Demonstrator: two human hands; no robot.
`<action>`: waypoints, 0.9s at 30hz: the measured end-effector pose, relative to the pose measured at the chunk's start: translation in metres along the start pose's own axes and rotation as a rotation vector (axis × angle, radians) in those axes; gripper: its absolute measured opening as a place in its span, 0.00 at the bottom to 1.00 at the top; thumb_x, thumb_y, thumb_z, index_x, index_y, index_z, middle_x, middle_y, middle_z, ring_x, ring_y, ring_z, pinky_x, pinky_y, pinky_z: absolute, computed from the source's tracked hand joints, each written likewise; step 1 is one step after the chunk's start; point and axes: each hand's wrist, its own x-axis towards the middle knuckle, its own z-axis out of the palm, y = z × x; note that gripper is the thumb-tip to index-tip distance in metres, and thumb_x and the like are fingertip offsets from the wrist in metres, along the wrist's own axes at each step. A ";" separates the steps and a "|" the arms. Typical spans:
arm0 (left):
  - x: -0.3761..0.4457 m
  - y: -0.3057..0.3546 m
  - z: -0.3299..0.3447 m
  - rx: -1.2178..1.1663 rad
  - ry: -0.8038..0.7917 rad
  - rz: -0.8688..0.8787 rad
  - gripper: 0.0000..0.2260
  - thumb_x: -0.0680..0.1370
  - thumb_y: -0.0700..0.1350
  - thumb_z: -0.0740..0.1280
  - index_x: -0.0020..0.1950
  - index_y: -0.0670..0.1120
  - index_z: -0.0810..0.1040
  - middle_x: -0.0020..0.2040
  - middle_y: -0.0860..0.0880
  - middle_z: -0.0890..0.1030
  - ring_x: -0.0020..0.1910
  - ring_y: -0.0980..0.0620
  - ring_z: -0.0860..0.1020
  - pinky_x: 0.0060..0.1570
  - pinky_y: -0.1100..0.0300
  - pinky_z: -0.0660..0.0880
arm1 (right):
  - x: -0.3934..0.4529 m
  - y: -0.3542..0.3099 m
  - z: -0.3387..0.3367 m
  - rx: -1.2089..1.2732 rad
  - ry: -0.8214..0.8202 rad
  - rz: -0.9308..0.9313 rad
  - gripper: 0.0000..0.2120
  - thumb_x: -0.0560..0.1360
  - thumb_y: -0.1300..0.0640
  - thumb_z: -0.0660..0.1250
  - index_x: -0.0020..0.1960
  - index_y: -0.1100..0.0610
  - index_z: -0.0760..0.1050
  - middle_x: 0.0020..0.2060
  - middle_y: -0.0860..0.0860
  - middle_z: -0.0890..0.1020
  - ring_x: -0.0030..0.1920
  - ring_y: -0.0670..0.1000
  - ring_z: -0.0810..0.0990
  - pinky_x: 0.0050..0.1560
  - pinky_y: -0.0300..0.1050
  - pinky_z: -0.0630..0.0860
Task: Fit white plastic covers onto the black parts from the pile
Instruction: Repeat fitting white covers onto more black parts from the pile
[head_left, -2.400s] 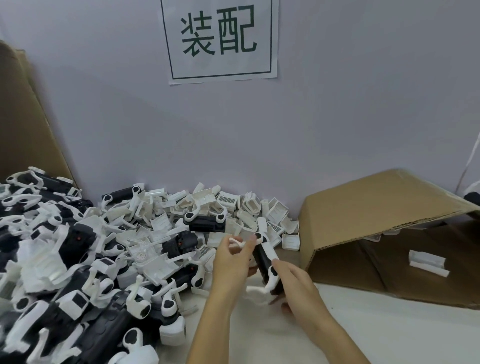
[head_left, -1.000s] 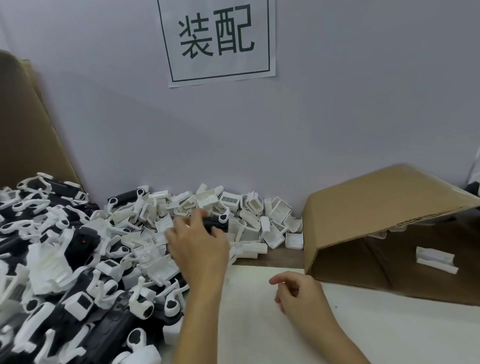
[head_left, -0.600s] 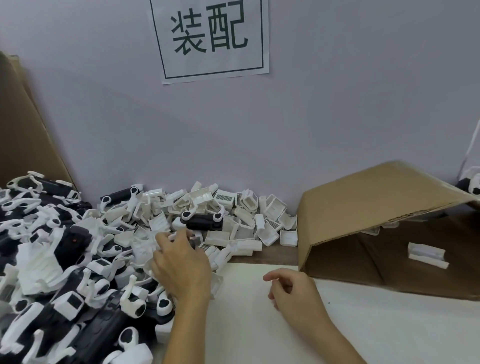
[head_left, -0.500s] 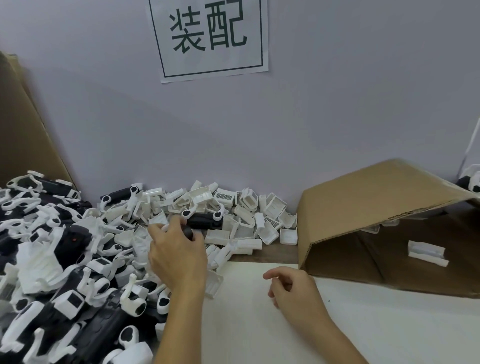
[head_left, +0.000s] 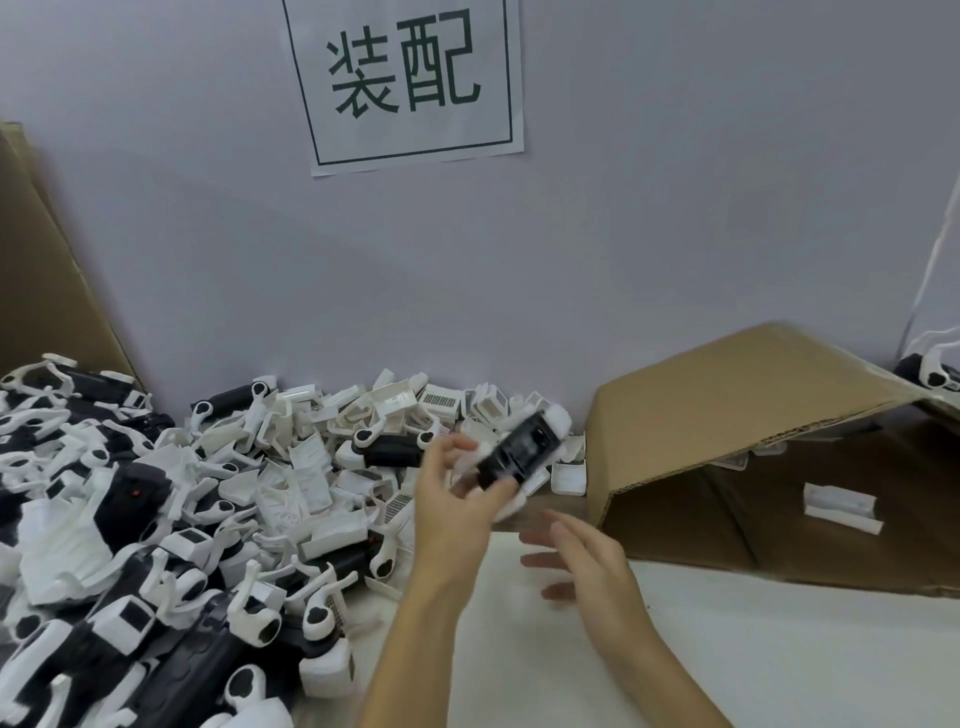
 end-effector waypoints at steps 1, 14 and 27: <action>-0.004 -0.011 0.004 0.000 -0.052 -0.030 0.22 0.70 0.25 0.71 0.54 0.48 0.74 0.54 0.49 0.77 0.42 0.58 0.83 0.39 0.64 0.78 | 0.001 -0.001 -0.001 0.052 -0.005 0.012 0.12 0.85 0.56 0.57 0.57 0.48 0.79 0.48 0.46 0.87 0.48 0.46 0.85 0.45 0.47 0.78; -0.008 -0.039 0.009 -0.053 -0.232 -0.262 0.09 0.81 0.42 0.65 0.45 0.37 0.75 0.36 0.47 0.75 0.37 0.50 0.74 0.46 0.48 0.74 | 0.001 0.010 0.006 -0.236 0.151 -0.361 0.26 0.74 0.58 0.75 0.69 0.47 0.72 0.57 0.42 0.77 0.59 0.39 0.77 0.56 0.37 0.77; -0.004 -0.015 0.017 -0.116 -0.139 -0.284 0.12 0.79 0.50 0.68 0.45 0.44 0.87 0.45 0.44 0.87 0.44 0.51 0.84 0.42 0.62 0.75 | 0.002 0.018 0.006 -0.457 0.202 -0.486 0.36 0.70 0.53 0.75 0.74 0.47 0.62 0.63 0.36 0.68 0.64 0.38 0.69 0.59 0.29 0.68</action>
